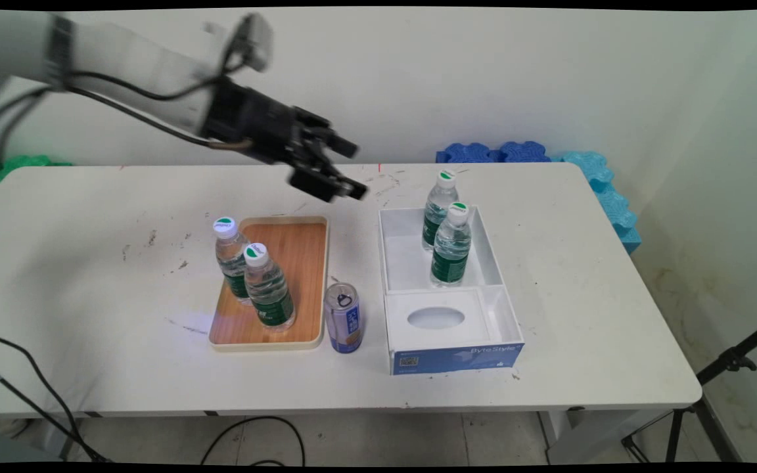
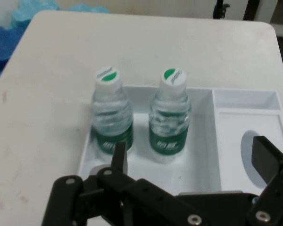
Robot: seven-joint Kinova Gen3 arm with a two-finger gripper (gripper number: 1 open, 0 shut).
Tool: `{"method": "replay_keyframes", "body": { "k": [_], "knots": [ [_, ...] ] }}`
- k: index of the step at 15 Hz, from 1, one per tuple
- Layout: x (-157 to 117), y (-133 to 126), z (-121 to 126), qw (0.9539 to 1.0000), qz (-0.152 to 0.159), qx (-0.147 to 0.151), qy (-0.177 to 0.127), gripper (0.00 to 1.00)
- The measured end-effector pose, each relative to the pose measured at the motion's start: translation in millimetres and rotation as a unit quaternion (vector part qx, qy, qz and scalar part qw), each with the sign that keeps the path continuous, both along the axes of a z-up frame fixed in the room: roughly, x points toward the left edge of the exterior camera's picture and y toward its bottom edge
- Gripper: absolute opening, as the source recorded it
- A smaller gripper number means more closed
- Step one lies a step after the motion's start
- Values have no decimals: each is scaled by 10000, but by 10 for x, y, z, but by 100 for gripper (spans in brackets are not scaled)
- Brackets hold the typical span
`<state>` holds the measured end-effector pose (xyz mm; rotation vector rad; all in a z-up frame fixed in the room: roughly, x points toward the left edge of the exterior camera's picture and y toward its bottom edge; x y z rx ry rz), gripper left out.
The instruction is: Pick up the green bottle from the white box
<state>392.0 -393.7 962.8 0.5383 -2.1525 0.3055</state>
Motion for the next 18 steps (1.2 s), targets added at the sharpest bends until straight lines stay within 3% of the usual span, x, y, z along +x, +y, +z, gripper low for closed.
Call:
{"method": "replay_keyframes", "body": {
  "k": [3, 8, 13, 18],
  "knots": [
    [-438, -231, -305, 10000, -68, 73, -3, 100],
    [-925, -567, -739, 9998, -95, 116, -137, 100],
    [-1157, -784, -1076, 9994, -69, 167, -301, 100],
    [-1280, -871, -1257, 9991, -75, 250, -329, 100]
  ]
}}
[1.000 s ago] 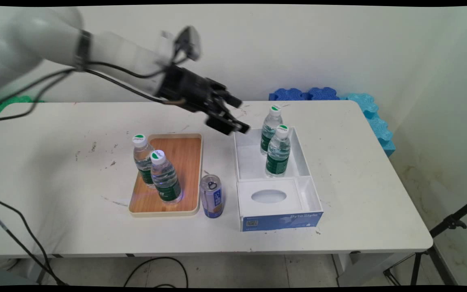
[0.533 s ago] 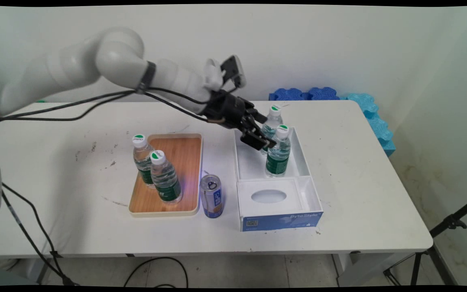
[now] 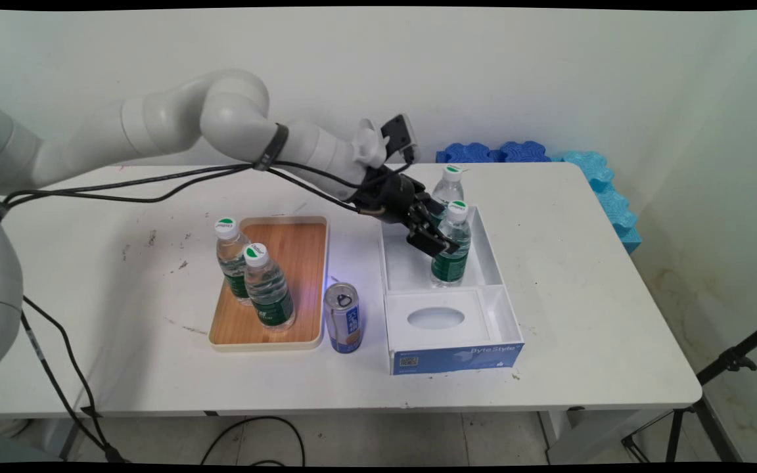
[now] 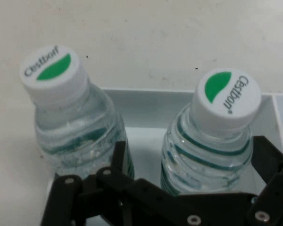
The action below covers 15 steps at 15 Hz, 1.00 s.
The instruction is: Pick up the green bottle from the white box, then place the picked object on the tray
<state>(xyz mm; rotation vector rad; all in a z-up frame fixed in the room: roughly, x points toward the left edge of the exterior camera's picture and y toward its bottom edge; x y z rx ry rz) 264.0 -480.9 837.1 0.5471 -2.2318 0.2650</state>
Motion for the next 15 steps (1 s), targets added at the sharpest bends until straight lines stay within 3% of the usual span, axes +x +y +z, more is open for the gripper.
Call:
{"method": "replay_keyframes", "body": {
  "k": [3, 4, 11, 15],
  "knots": [
    [-72, -36, -83, 10000, -10, 48, 15, 100],
    [-98, -49, -111, 10000, -15, 65, 24, 0],
    [-147, -52, -149, 9999, -76, 122, 84, 0],
    [-96, -30, 36, 9997, -118, 52, 208, 0]
  ]
}}
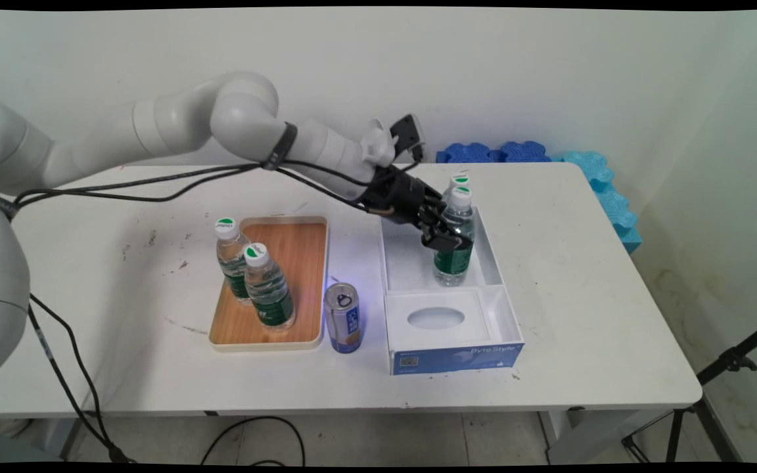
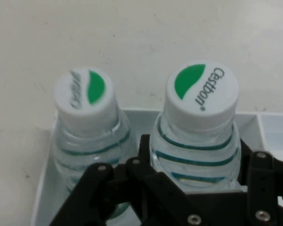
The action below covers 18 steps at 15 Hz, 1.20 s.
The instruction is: Place the picked object on the tray
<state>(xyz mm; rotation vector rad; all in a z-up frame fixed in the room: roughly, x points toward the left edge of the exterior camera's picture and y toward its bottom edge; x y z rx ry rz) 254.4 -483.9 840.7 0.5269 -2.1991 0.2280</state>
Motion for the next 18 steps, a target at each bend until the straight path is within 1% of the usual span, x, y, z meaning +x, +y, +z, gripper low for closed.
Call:
{"method": "replay_keyframes", "body": {
  "k": [3, 5, 8, 10, 11, 14, 16, 18],
  "knots": [
    [132, 50, 268, 9998, -31, -111, 133, 0],
    [268, 109, 491, 9996, -90, -201, 199, 0],
    [604, 229, 872, 9989, -217, -355, 195, 0],
    [822, 287, 1029, 9987, -266, -417, 115, 0],
    [920, 310, 1078, 9986, -278, -439, 69, 0],
    [1383, 385, 1229, 9981, -248, -544, -168, 0],
    [1624, 413, 1244, 9979, -163, -560, -294, 0],
    [1893, 434, 1194, 9976, -25, -543, -420, 0]
  ]
}}
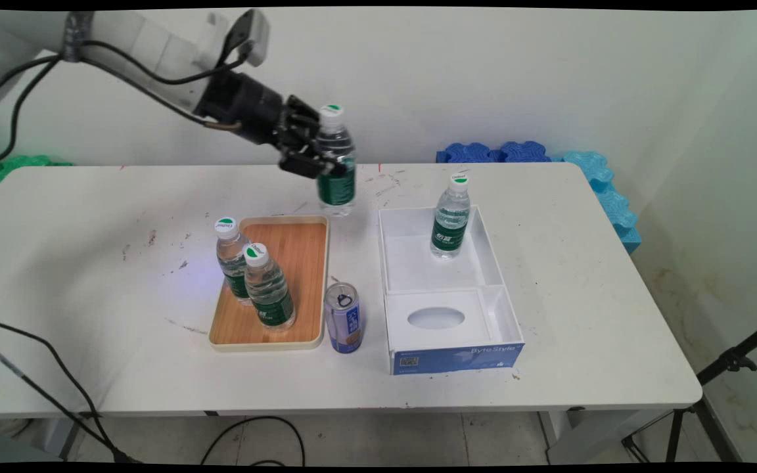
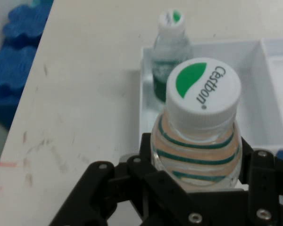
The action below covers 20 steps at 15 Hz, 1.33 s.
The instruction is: Place the picked object on the tray
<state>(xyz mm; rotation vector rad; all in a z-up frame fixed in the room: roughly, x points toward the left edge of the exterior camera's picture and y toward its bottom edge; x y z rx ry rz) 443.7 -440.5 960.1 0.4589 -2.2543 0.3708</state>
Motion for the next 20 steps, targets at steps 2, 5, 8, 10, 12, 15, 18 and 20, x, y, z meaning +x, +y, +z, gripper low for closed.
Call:
{"method": "replay_keyframes", "body": {
  "k": [2, 5, 8, 10, 12, 15, 18, 20],
  "knots": [
    [197, 11, -90, 9999, 117, 44, -64, 0],
    [430, 13, -272, 9996, 223, 125, -154, 0],
    [598, -16, -453, 9993, 275, 149, -192, 0],
    [682, -47, -576, 9993, 271, 143, -196, 0],
    [771, -107, -738, 9995, 216, 110, -185, 0],
    [843, -191, -943, 9998, 74, 118, -154, 0],
    [875, -217, -1057, 9998, -22, 185, -122, 0],
    [899, -231, -1138, 9996, -92, 257, -91, 0]
  ]
}}
